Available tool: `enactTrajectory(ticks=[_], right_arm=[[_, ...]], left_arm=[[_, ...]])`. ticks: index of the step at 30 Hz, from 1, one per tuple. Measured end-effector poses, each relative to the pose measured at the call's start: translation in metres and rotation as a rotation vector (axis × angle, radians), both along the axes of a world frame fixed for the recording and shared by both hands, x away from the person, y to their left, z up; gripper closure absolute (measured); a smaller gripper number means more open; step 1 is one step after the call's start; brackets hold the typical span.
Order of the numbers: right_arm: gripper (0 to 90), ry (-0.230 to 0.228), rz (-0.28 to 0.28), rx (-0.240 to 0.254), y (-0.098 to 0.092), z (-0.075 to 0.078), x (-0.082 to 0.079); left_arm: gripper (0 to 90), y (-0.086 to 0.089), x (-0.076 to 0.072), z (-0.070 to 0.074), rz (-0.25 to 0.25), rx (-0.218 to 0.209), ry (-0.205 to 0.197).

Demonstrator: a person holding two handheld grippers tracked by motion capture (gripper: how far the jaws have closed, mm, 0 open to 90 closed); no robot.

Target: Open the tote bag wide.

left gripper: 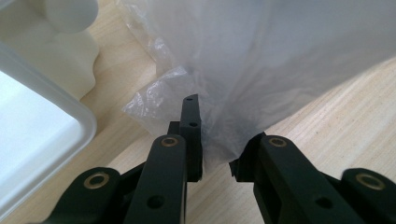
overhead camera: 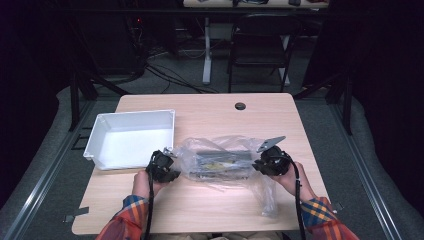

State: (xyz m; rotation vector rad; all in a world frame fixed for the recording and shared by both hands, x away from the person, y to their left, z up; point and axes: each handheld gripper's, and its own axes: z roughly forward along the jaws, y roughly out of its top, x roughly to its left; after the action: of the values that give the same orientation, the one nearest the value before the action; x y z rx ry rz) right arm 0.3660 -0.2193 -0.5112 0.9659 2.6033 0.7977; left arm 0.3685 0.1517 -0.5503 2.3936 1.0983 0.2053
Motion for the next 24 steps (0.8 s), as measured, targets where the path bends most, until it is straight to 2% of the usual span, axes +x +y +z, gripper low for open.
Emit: enactTrajectory(ticks=[2,5,8,10,13,17,19,24], right_arm=[[88.2,0.002,-0.017,-0.005,0.001,-0.003,0.004],[90.0,-0.017,-0.049,0.0,0.002,-0.004,0.01],[90.0,-0.052,-0.105,0.048,0.004,0.0,0.019],[90.0,-0.068,-0.133,0.056,0.005,-0.001,0.024],[89.9,-0.063,-0.179,0.053,0.005,-0.008,0.034],[89.6,-0.013,-0.217,0.06,0.0,-0.023,0.045],[89.7,-0.008,-0.219,0.058,0.0,-0.026,0.045],[89.7,-0.007,-0.212,0.064,-0.001,-0.023,0.04]], left_arm=[[79.9,0.0,0.0,0.0,0.0,0.001,0.0],[81.2,0.0,0.0,0.0,-0.003,0.003,-0.002],[82.1,0.001,0.001,-0.001,-0.003,0.002,0.005],[82.5,0.0,0.001,-0.002,-0.003,0.008,0.006],[82.8,0.0,0.001,-0.002,-0.005,0.015,0.011],[80.9,0.0,0.001,-0.002,-0.008,0.012,0.016],[75.4,0.001,0.0,0.001,-0.013,0.015,0.018],[46.1,0.007,-0.015,0.02,0.013,-0.021,-0.017]])
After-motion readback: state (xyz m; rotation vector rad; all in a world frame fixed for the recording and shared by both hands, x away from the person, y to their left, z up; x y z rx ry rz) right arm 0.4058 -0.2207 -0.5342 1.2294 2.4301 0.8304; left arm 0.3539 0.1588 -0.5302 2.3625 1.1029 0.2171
